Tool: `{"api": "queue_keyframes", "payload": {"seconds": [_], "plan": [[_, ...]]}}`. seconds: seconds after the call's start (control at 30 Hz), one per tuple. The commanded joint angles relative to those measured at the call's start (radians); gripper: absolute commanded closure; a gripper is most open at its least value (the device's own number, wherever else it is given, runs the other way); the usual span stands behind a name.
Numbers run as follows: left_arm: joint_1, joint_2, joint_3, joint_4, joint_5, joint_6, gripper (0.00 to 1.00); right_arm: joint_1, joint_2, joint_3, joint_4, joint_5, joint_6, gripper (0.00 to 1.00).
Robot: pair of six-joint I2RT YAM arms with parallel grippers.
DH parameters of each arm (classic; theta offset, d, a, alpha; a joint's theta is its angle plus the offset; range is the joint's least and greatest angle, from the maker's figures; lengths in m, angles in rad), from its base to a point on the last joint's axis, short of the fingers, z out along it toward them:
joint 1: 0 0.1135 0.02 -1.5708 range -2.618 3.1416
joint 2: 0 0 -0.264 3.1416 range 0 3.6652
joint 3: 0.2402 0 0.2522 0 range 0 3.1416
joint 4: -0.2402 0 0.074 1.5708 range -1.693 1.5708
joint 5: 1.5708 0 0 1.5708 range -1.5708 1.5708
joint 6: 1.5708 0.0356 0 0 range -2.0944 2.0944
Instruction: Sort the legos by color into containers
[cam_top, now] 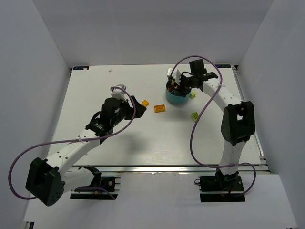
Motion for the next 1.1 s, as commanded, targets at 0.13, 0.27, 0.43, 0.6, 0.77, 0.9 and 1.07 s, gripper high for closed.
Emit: {"api": "queue_keyframes", "payload": {"seconds": [0.13, 0.27, 0.43, 0.6, 0.77, 0.9, 1.07], "plan": [[0.027, 0.090, 0.049, 0.000, 0.055, -0.113, 0.23, -0.010, -0.200, -0.090, 0.136, -0.175, 0.237, 0.11], [0.045, 0.216, 0.153, -0.118, 0.036, -0.176, 0.24, -0.016, -0.276, -0.204, 0.348, -0.136, 0.450, 0.11], [0.059, 0.333, 0.263, -0.184, -0.038, -0.262, 0.23, -0.094, -0.267, -0.157, 0.243, -0.384, 0.432, 0.44], [0.082, 0.403, 0.323, -0.226, -0.046, -0.349, 0.22, -0.112, -0.256, -0.141, 0.145, -0.377, 0.340, 0.62], [0.100, 0.492, 0.394, -0.281, -0.035, -0.401, 0.20, -0.123, -0.274, -0.186, 0.164, -0.351, 0.326, 0.39], [0.104, 0.577, 0.479, -0.350, -0.024, -0.423, 0.22, -0.126, -0.283, -0.206, 0.197, -0.330, 0.343, 0.11], [0.105, 0.687, 0.605, -0.466, -0.021, -0.429, 0.23, -0.135, -0.277, -0.218, 0.232, -0.294, 0.385, 0.11]]}}
